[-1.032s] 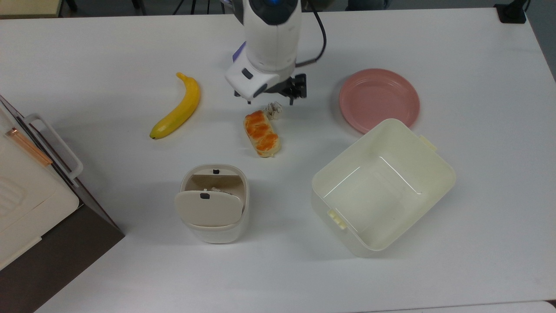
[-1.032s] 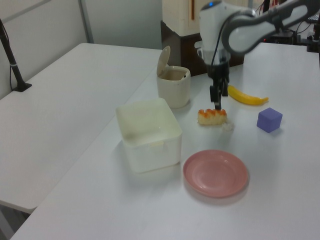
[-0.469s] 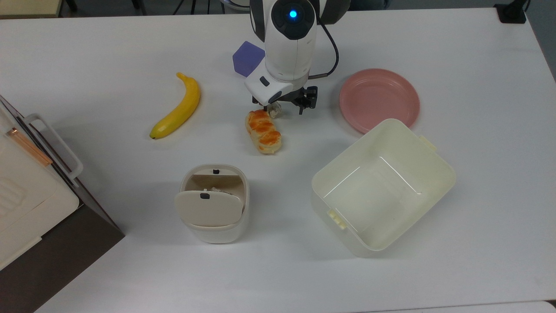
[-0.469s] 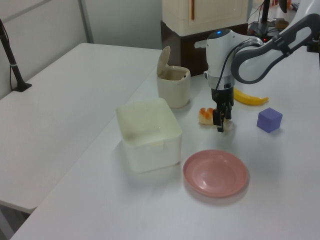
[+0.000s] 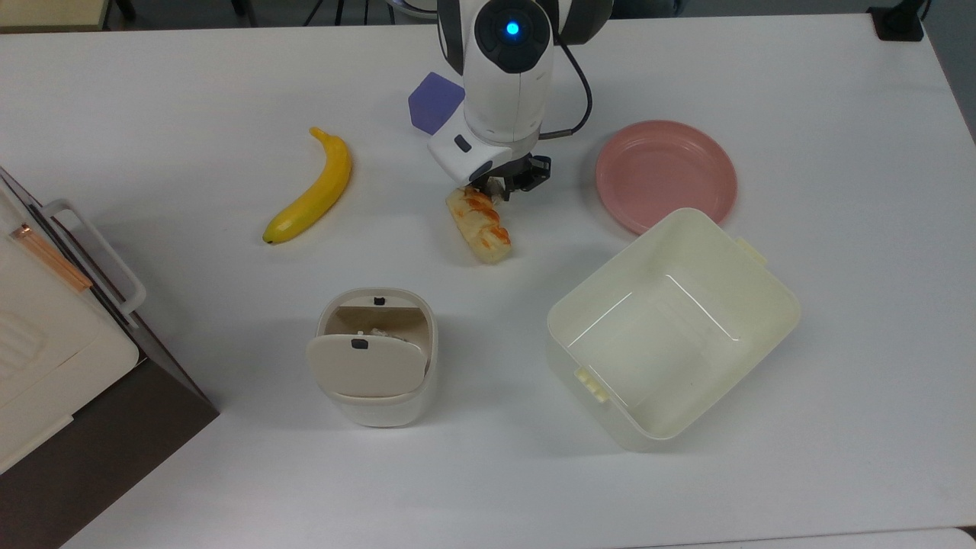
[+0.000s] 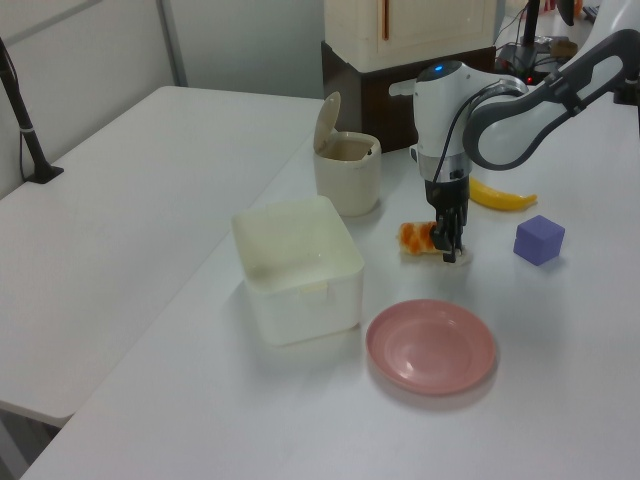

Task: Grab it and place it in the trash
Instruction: 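Lift the white item and carry it over the cream trash bin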

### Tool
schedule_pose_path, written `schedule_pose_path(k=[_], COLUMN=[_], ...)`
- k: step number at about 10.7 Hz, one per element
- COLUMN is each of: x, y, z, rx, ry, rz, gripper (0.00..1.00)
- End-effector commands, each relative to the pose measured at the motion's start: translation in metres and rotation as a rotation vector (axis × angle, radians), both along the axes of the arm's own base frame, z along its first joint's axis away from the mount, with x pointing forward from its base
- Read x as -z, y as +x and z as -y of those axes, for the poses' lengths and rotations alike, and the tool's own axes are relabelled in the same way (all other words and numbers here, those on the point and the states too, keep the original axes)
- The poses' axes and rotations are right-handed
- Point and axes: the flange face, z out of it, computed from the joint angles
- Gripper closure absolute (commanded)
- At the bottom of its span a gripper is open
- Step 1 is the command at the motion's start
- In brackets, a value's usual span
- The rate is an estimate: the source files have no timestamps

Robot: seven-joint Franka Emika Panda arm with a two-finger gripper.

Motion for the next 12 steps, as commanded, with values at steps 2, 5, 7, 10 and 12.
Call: schedule_pose_path(k=[2, 5, 7, 10, 12], x=[-0.017, -0.118, -0.179, -0.213, -0.186], y=[0.002, 0.037, 0.061, 0.095, 0.119], z=[0.002, 0.007, 0.034, 0.079, 0.095], rx=[0.022, 0.056, 0.116, 0.12, 0.103], ry=[-0.003, 0.026, 0.097, 0.094, 0.068], rz=[0.031, 0.068, 0.166, 0.356, 0.446], gripper=[0.96, 0.96, 0.95, 0.93, 0.9])
